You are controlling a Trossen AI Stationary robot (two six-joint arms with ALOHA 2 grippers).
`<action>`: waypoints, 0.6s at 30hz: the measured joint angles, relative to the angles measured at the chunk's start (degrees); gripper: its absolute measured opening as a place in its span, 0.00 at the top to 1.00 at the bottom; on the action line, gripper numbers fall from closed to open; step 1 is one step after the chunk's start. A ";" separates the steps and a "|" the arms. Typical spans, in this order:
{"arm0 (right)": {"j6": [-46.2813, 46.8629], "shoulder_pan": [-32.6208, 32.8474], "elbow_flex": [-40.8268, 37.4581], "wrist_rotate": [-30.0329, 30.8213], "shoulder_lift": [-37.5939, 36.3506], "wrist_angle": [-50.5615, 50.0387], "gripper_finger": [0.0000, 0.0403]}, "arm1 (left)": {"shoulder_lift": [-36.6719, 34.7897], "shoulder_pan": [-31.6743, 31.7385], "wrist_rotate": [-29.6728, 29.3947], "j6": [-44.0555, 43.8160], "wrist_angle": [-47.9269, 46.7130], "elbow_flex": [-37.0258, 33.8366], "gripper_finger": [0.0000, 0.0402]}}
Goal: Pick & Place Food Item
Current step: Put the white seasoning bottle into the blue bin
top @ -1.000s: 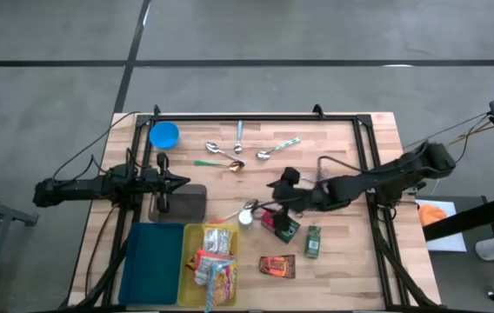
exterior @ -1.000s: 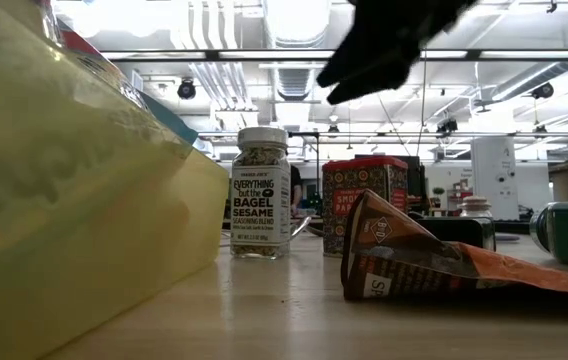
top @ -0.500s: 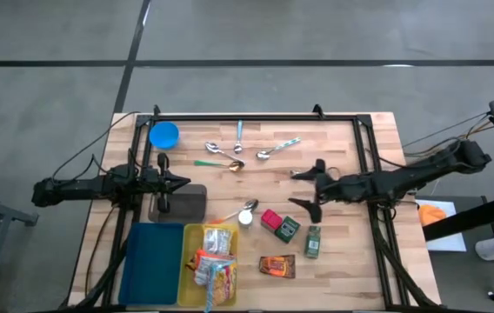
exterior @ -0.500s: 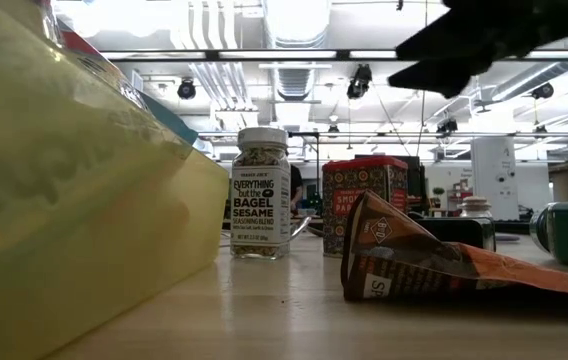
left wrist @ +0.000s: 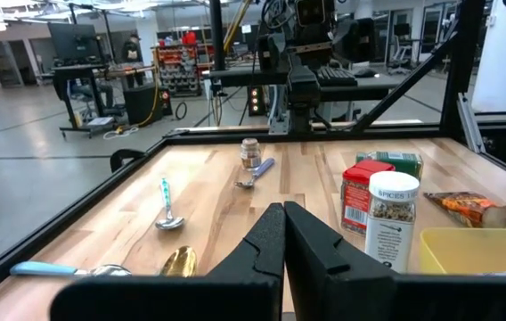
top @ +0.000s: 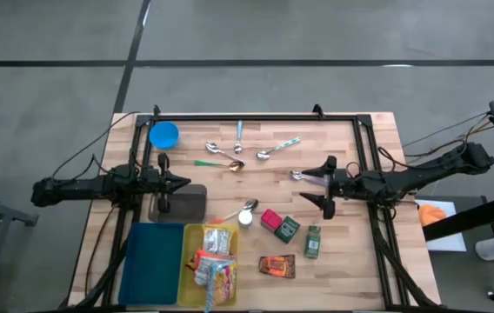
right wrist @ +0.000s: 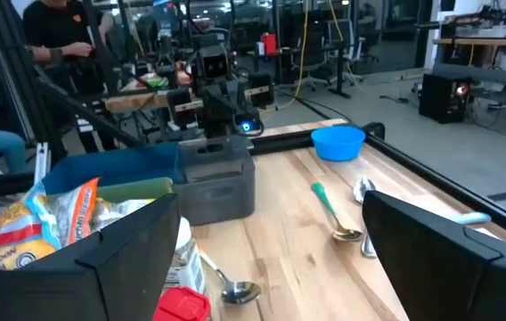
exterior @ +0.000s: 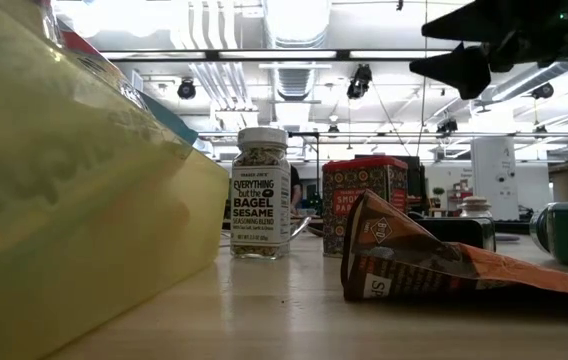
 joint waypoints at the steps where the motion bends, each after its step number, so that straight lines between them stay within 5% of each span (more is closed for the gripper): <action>1: -0.13 0.00 0.00 -0.01 0.00 -0.05 0.13 | 0.00 0.00 -0.01 0.00 0.01 0.01 0.97; 18: 0.28 0.02 1.64 -0.21 0.39 -0.71 0.13 | 0.00 0.02 0.00 0.00 0.00 0.00 0.97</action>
